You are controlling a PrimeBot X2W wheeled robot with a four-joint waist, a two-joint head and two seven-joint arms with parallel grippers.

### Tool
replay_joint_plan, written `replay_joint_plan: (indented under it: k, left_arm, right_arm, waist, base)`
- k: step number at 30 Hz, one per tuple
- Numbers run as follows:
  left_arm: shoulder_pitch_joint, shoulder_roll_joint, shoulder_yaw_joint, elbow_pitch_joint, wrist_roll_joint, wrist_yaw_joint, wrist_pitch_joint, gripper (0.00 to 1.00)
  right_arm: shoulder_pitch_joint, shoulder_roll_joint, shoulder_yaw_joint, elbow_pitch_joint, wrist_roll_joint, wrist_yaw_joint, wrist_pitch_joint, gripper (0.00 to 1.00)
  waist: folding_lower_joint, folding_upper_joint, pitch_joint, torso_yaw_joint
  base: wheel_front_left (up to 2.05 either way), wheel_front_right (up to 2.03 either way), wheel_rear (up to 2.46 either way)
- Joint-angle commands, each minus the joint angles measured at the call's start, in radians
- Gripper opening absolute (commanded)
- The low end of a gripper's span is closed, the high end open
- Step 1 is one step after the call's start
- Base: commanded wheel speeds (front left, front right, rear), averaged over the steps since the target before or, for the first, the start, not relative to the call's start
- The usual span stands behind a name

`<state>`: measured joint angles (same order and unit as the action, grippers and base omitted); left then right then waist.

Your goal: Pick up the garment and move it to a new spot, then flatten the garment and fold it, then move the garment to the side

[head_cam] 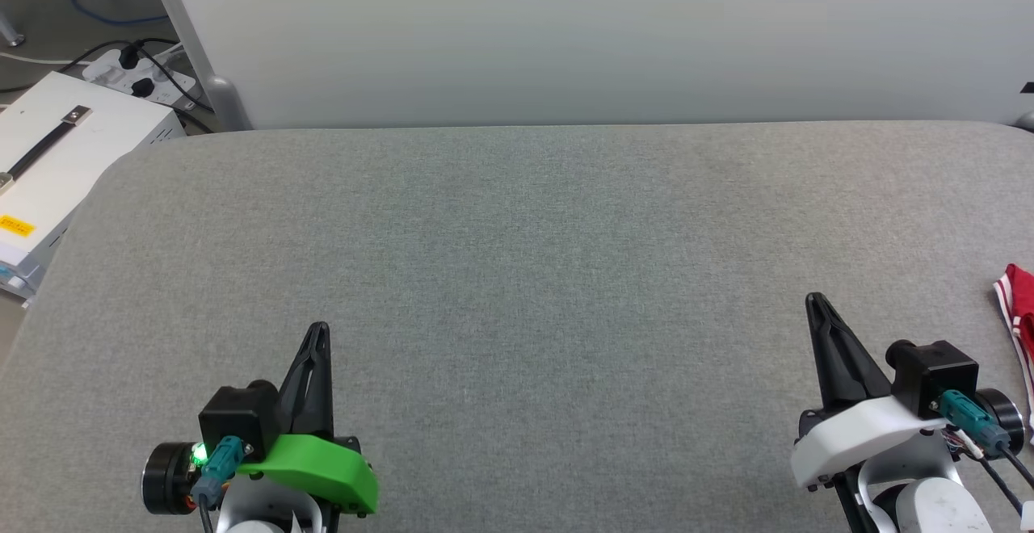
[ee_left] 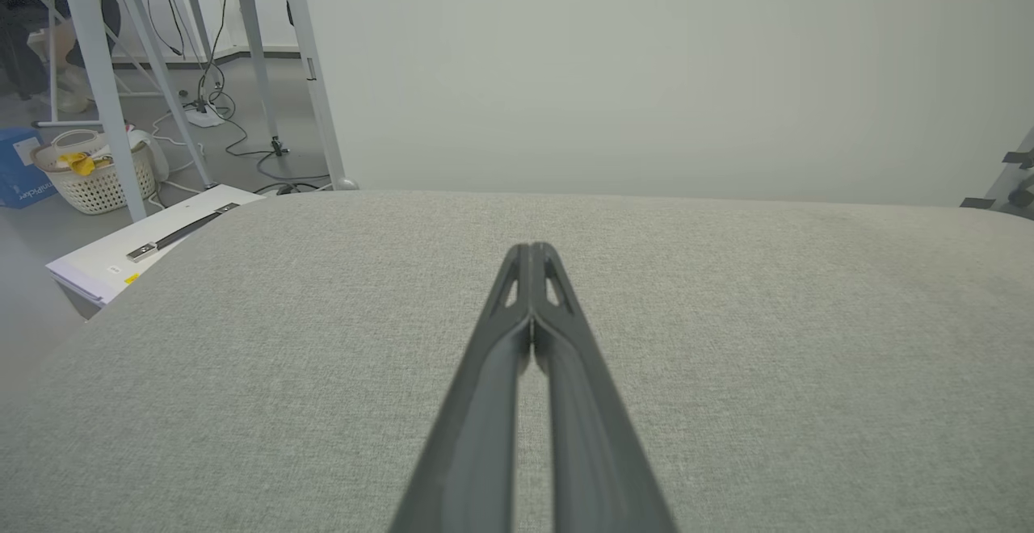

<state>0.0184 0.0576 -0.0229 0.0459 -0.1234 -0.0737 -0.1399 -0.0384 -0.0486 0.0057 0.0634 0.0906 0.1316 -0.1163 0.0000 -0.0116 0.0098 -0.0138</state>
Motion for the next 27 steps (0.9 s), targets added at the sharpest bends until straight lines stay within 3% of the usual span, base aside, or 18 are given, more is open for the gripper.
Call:
replay_joint_plan:
  k: [1,27]
  left_arm:
    - [-0.008,-0.003,0.005,-0.007,0.012,0.008,0.005,0.00]
    - [-0.012,-0.005,0.012,-0.022,0.055,0.033,0.057,0.00]
  right_arm:
    - [0.017,-0.001,-0.001,-0.007,-0.009,0.000,0.007,0.00]
    - [0.026,-0.001,-0.003,-0.029,-0.041,-0.001,0.049,0.00]
  waist:
    - [0.0000,0.0054,0.000,0.000]
    - [0.0000,0.0078,-0.004,0.006]
  base:
    - [0.00,0.00,0.00]
    - [0.00,0.00,0.00]
